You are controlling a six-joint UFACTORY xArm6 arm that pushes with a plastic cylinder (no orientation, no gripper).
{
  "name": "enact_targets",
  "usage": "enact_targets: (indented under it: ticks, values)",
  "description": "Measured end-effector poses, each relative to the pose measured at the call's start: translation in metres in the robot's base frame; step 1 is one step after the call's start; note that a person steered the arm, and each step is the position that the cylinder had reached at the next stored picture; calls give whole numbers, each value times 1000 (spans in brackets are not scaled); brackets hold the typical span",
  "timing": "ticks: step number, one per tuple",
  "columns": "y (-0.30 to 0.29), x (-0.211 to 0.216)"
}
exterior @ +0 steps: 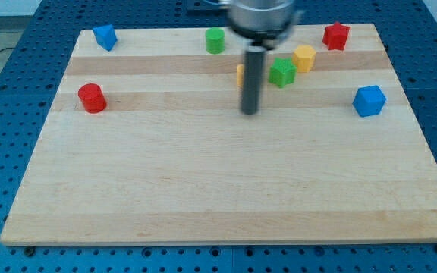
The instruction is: Place the yellow hexagon right to the green star
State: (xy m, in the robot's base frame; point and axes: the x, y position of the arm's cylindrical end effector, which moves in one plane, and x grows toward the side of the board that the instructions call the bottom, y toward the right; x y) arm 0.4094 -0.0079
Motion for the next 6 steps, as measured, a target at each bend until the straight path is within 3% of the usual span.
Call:
enact_targets:
  ticks: [1, 3, 6]
  values:
    - [-64, -13]
    - [-86, -79]
    - [30, -150]
